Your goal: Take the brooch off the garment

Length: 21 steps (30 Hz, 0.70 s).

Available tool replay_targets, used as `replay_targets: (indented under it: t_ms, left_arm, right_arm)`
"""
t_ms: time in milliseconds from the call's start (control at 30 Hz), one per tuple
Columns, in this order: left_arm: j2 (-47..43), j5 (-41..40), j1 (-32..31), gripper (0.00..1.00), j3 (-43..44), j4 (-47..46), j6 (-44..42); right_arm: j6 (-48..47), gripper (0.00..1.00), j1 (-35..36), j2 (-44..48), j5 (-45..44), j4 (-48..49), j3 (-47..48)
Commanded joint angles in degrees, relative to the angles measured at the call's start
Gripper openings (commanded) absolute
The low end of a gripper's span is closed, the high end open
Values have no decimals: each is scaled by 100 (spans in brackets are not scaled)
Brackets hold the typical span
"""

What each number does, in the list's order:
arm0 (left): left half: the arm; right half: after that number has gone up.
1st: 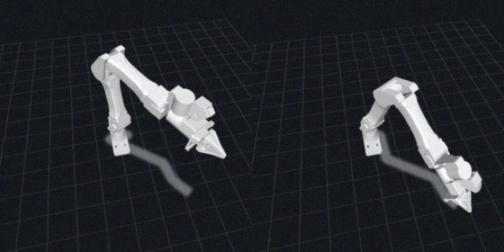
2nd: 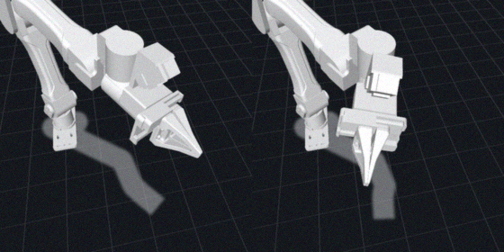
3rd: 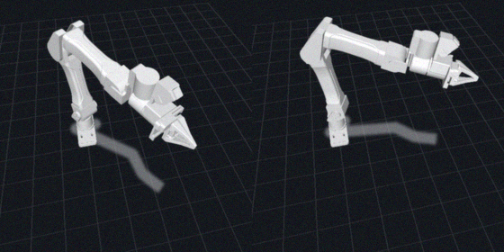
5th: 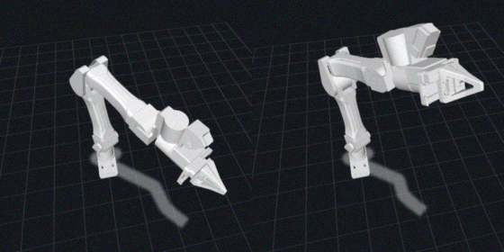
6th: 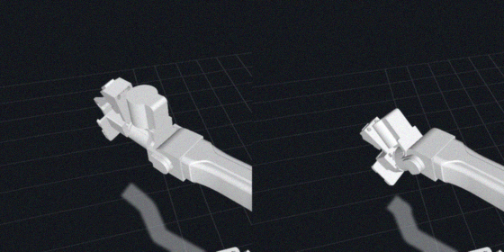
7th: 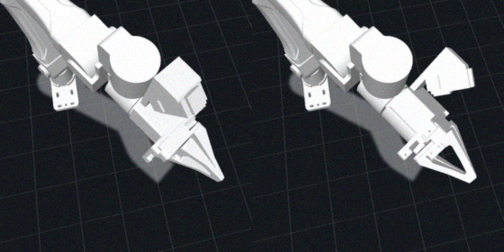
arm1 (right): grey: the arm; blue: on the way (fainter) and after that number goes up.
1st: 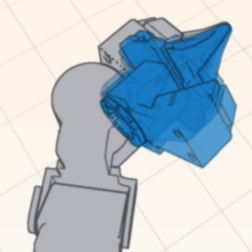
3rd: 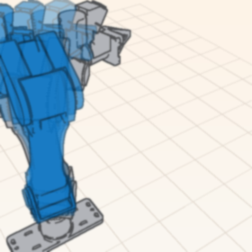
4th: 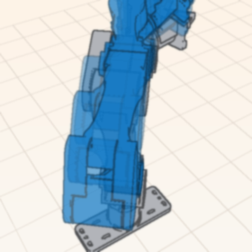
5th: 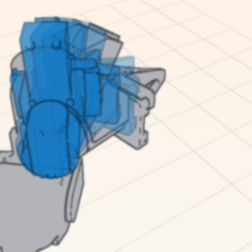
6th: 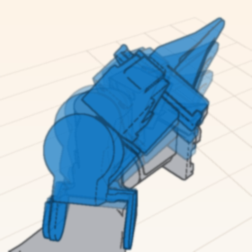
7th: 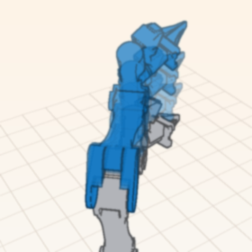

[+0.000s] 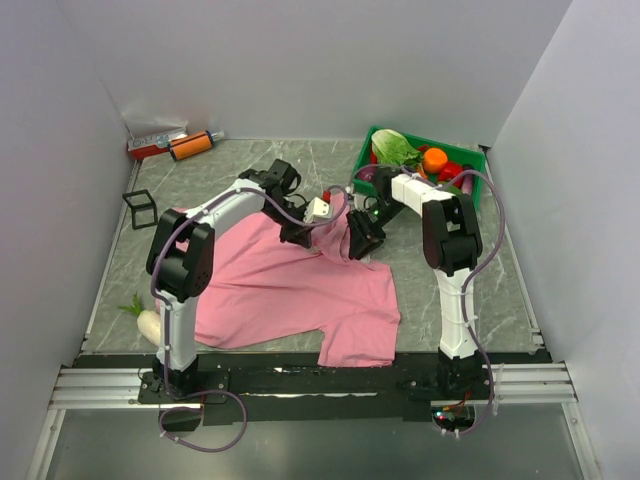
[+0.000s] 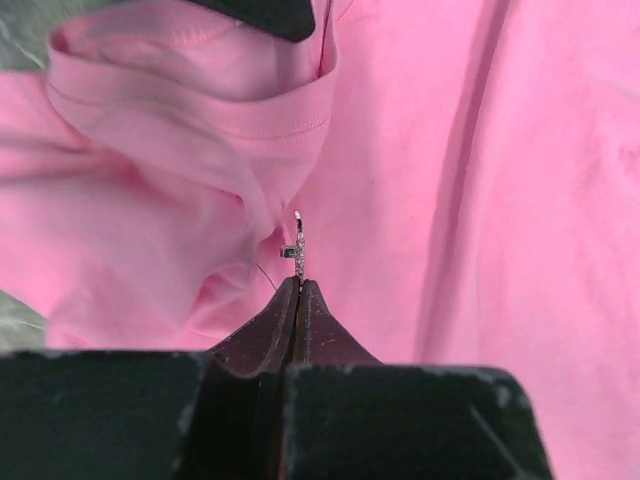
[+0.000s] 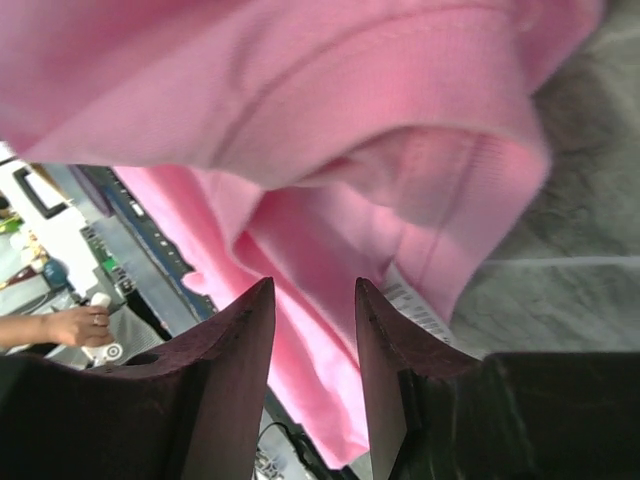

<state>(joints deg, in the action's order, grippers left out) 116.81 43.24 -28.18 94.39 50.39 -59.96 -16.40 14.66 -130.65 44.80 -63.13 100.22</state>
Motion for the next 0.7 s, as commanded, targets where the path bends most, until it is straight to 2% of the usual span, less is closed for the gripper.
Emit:
replay_targets:
  t_ms: [0,100,267,400,533,667]
  left_arm:
    - [52,44,59,1,0,-64,686]
    - [87,-79,50,1,88,-108,1038]
    - [96,-299,146,1,229,462,1040]
    - [-44,-141,602,1,89,761,1110]
    - [-474,-44,981,1,-315,604,1197]
    - [-879,-35,1201,1,-842,51,1382]
  right_arm:
    - [93,46,29,162,-550,73,-205]
    - [164,46,37,285,-945,117,-407]
    - [146,46,29,566,-1402,126,-635]
    - [172,47,-33,777,-2393,249,-881]
    - [120,48,-235,1172,-2870,398,-1277]
    - [-108,48,-349,1682,-2670,354,-1331]
